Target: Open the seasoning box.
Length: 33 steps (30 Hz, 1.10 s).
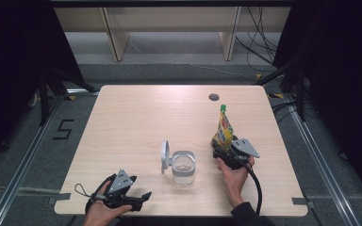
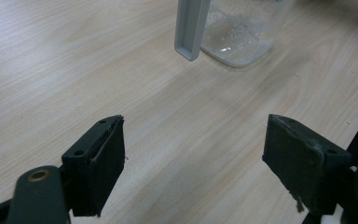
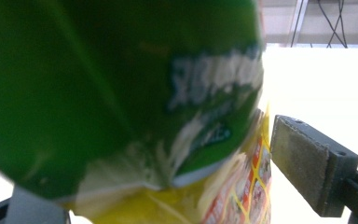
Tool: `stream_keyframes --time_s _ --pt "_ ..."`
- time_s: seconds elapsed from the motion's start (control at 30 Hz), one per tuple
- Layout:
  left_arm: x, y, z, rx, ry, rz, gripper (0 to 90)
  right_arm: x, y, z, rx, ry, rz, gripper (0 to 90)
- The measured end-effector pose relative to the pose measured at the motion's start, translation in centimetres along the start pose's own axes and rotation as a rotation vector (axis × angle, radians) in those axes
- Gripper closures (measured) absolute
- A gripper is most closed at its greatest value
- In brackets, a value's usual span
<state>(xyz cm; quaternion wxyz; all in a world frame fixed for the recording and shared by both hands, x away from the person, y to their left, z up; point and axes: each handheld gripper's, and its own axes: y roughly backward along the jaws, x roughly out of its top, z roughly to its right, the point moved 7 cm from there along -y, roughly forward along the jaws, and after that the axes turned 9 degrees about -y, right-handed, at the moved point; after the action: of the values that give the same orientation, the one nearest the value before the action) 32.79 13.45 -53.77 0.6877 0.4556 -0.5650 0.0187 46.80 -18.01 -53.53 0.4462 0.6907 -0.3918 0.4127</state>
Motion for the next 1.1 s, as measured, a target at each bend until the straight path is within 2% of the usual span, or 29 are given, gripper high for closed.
stream_keyframes --time_s 0.03,0.17,0.2,0.33,0.4,0.47,0.57,0.63,0.7,0.73,0.77,0.83,0.9,0.93,0.97,1.0,1.03,1.07,1.1 --pt "0.0 0.0 -0.1 0.000 -0.016 -0.001 20.1 -0.1 0.0 0.0 -0.009 -0.004 -0.002 20.5" --pt "0.0 0.0 0.0 -0.003 -0.010 -0.001 20.2 0.0 -0.3 0.0 -0.012 0.012 0.012 21.2" --pt "0.0 0.0 0.2 -0.016 0.017 -0.005 20.1 0.0 -0.3 0.0 -0.018 0.018 0.009 21.9" --pt "0.1 0.0 0.1 -0.007 -0.003 0.005 20.1 0.1 -0.3 -0.3 -0.017 0.007 0.024 27.5" --pt "0.1 0.0 0.1 -0.007 -0.007 0.006 20.1 0.4 -0.3 0.0 -0.051 0.073 0.025 32.4" --pt "0.1 0.1 0.1 -0.008 -0.008 0.000 20.2 0.5 -0.2 0.2 -0.054 0.092 0.010 34.5" --pt "0.1 0.1 0.1 -0.008 -0.006 0.002 20.2 0.7 0.0 0.4 -0.066 0.088 0.004 38.1" --pt "0.1 0.0 0.1 -0.006 -0.003 0.010 20.2 0.9 0.1 0.5 -0.049 0.097 0.003 39.2" --pt "0.0 0.1 -0.1 -0.003 -0.010 -0.004 20.2 1.1 0.1 0.7 -0.043 0.083 -0.001 40.1" --pt "-0.1 0.2 -0.1 -0.011 -0.010 -0.009 20.2 1.2 0.2 0.9 -0.024 0.097 -0.014 40.9" --pt "0.0 0.1 0.0 -0.010 0.007 0.002 20.2 1.2 0.3 0.8 -0.020 0.040 -0.015 41.4" --pt "0.1 0.1 0.1 -0.009 0.021 0.015 20.2 1.5 0.5 1.4 0.009 0.007 -0.021 42.0" --pt "0.1 0.1 -0.1 -0.007 -0.004 0.011 20.2 1.7 0.8 1.5 0.028 -0.004 -0.022 43.0" --pt "0.1 0.1 -0.1 -0.007 -0.001 0.011 20.2 1.7 1.0 1.3 0.045 -0.013 -0.025 43.4" --pt "0.1 0.1 -0.1 -0.003 -0.001 0.015 20.2 1.7 1.0 1.4 0.053 0.021 -0.027 43.6" --pt "0.2 0.1 -0.1 -0.003 0.000 0.015 20.2 1.7 1.2 1.2 0.065 0.028 -0.034 43.8" --pt "0.1 0.1 -0.1 -0.003 0.012 0.016 20.2 1.6 1.4 0.9 0.071 0.008 -0.046 43.9" --pt "0.1 0.1 0.0 -0.003 0.026 0.017 20.2 1.6 1.5 0.8 0.091 0.038 -0.054 44.0" --pt "-0.1 0.3 -0.3 0.007 -0.005 -0.008 20.2 1.5 1.7 0.8 0.093 0.064 -0.070 44.0"
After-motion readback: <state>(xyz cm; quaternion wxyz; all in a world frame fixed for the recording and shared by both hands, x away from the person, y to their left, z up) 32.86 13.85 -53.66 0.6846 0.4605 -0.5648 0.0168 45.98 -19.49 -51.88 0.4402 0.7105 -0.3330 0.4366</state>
